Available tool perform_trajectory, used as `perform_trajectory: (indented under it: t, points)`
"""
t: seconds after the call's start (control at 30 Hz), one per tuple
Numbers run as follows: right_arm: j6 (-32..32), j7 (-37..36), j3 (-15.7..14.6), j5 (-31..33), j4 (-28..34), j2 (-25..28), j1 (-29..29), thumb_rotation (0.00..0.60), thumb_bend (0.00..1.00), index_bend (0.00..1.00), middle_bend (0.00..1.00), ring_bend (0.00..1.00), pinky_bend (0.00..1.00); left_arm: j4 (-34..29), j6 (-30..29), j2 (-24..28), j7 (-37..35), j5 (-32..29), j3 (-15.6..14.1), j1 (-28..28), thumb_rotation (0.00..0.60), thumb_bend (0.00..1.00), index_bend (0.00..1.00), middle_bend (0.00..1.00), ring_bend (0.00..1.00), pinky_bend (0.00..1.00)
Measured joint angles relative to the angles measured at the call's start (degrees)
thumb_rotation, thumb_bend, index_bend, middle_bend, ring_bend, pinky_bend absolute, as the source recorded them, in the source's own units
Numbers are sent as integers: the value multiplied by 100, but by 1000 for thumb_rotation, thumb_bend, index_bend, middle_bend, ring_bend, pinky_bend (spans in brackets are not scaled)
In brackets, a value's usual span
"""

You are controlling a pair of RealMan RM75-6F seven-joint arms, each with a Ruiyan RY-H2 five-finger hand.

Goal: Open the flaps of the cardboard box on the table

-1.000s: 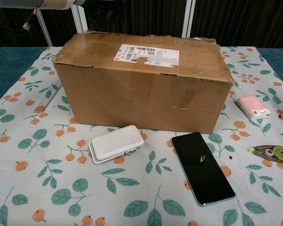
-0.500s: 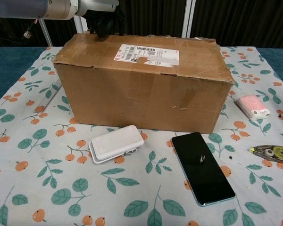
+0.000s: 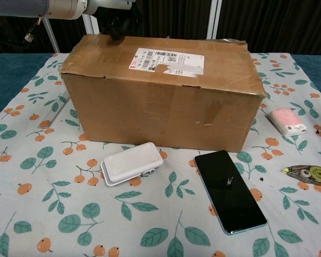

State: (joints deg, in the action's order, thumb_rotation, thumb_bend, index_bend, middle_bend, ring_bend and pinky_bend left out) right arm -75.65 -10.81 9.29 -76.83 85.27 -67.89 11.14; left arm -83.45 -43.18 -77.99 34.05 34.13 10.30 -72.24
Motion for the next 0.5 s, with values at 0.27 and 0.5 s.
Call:
perform_trajectory:
  t: [0.27,0.5]
  points:
    - [-2,2,-9,-17,-2,-4,1,600,313,0,0,20,221,-507,-49,321,-385,39,216,63,600,883,401,523,481,543]
    - [1,4,-30,-55,-1,-7,6,600,312,0,0,21,221,-1151,-136,770,-656,84,400,139,600,883,399,523,480,542]
